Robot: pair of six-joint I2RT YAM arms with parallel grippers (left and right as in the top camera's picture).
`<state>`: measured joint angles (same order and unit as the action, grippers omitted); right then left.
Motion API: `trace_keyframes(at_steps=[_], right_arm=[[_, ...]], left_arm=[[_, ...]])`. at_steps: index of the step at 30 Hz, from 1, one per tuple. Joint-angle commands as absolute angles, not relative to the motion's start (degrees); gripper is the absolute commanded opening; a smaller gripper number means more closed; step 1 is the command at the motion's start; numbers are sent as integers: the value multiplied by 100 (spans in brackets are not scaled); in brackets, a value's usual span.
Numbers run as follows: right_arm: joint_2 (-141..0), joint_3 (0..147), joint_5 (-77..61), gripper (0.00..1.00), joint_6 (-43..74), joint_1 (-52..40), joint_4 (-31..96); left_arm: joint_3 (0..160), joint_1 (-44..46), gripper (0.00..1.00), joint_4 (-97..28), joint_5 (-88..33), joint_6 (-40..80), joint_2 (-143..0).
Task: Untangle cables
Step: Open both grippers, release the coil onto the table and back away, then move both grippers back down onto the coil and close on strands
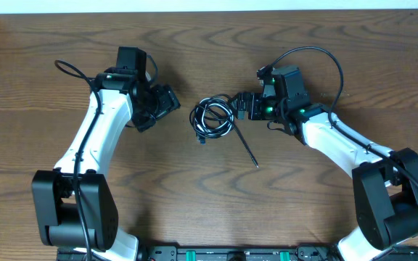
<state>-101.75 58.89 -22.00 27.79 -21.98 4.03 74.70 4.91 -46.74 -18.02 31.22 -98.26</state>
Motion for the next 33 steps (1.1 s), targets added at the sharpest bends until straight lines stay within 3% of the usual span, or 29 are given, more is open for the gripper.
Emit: trace_keyframes(at_steps=[1,3,5,6,8,9,16,17,18,19,20,21,23,25,28,31,33], right_arm=[[-10162,5887,-2132,99,2672,-2250,410],[-10162,5887,-2132,99,2672,-2250,410],[-10162,5887,-2132,99,2670,-2250,410],[-10162,5887,-2132,99,2670,-2250,410],[-10162,5887,-2132,99,2672,-2250,405],[-10162,5887,-2134,99,2674,-2250,381],[-10162,5887,-2392,99,2637,-2250,84],[-10162,5887,-2464,94,2606,-2228,-56],[-10162,5887,-2574,76,2585,-2206,-165],[-10162,5887,-2670,49,2565,-2169,-207],[-10162,5887,-2729,29,2565,-2134,-189],[-10162,5887,-2812,20,2567,-2097,-97],[-10162,5887,-2886,16,2563,-2064,209],[-10165,5887,-2884,2,2543,-2069,591],[-10171,5881,-2884,2,2338,-2167,854],[-10193,5881,-2864,13,2329,-2331,882],[-10202,5881,-2646,15,2425,-2460,919]], left_arm=[[7522,484,80,-4751,-1699,3063,-9832],[7522,484,72,-4733,-1682,3063,-9841],[7522,484,58,-4727,-1682,3065,-9848],[7522,484,35,-4727,-1684,3065,-9848],[7522,484,14,-4724,-1682,3065,-9848],[7522,484,8,-4724,-1680,3063,-9850],[7522,556,8,-4685,-1684,3063,-9865],[7522,596,8,-4687,-1686,3063,-9876],[7522,650,8,-4692,-1686,3061,-9889],[7522,720,8,-4700,-1686,3061,-9898],[7522,794,8,-4716,-1684,3063,-9902],[7522,884,8,-4731,-1684,3063,-9902],[7522,1024,8,-4722,-1682,3068,-9902],[7522,1105,8,-4676,-1671,3068,-9920],[7522,1107,8,-4604,-1588,3089,-10022],[7524,1107,8,-4484,-1629,3089,-10265],[7524,1125,8,-4368,-1645,3089,-10451]])
